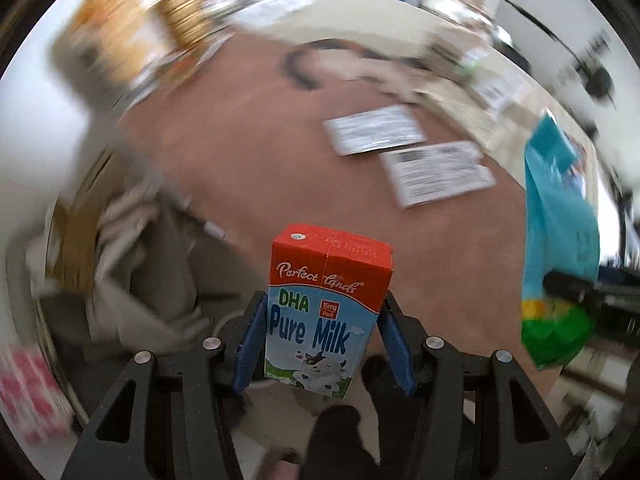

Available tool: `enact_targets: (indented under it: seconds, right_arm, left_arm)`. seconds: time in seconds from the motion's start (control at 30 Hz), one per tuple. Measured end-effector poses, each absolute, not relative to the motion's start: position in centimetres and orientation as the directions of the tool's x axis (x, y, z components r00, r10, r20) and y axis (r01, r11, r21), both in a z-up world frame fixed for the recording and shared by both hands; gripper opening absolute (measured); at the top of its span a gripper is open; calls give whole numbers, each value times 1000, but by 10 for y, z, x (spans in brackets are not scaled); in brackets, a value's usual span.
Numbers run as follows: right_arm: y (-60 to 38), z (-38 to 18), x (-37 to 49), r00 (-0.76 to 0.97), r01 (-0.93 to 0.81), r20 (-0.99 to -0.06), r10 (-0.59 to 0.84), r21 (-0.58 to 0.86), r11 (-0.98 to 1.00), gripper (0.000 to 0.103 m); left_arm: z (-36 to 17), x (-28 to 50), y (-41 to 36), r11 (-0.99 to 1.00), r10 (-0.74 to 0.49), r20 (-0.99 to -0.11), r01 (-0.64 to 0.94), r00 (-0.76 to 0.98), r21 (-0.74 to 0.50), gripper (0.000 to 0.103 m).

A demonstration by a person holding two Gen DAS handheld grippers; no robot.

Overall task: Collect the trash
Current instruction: 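Grasp the red Pure Milk carton with the left tool, then carry both items to the white bin and release them inside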

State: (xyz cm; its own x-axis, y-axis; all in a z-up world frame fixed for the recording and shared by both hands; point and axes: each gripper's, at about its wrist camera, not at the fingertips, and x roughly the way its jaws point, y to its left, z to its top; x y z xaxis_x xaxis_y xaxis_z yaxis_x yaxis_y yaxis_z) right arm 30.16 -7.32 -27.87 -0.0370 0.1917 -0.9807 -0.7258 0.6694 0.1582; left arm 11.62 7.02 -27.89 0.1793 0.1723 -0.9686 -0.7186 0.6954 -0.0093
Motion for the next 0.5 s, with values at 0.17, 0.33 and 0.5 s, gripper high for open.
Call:
enact_targets:
  seconds: [0.17,0.33,0.5]
  right_arm:
    - [-24,-297,205,-90,-823,-982,168,169,543,73]
    - [16,-349,108,-152,-876,-981,124,192,442,73]
    - [50,-435,42,-201,-909,-978,47,205,363,73]
  left_arm:
    - [-304,12,89,533,128,-979,-844,159,-68,51]
    - [-368,-82,109,389,28,-989,-913,142,-120,51]
    - [-468,-155,136,170,-114,-969,-957,219,-236,51]
